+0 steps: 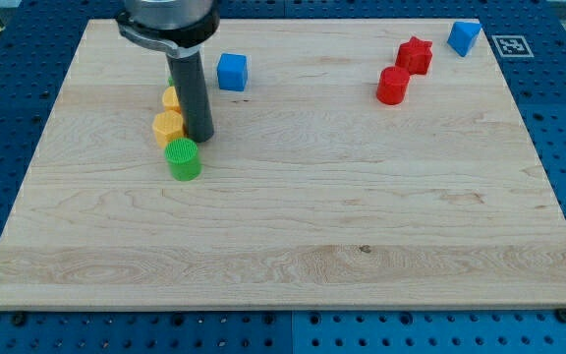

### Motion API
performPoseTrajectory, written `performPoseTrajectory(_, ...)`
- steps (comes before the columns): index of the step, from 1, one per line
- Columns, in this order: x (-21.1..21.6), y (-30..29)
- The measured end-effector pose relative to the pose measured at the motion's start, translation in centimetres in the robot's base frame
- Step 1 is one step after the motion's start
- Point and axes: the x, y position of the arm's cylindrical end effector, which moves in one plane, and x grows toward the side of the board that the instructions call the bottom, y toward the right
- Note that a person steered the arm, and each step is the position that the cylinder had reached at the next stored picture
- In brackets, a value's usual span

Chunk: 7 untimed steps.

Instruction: Align the yellow blocks under the green star

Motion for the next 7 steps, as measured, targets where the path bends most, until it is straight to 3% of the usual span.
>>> performPoseTrajectory(2,-0.5,0.7)
performPoseTrajectory(4,-5.2,1.1)
performPoseTrajectory(7,-5.0,0.8)
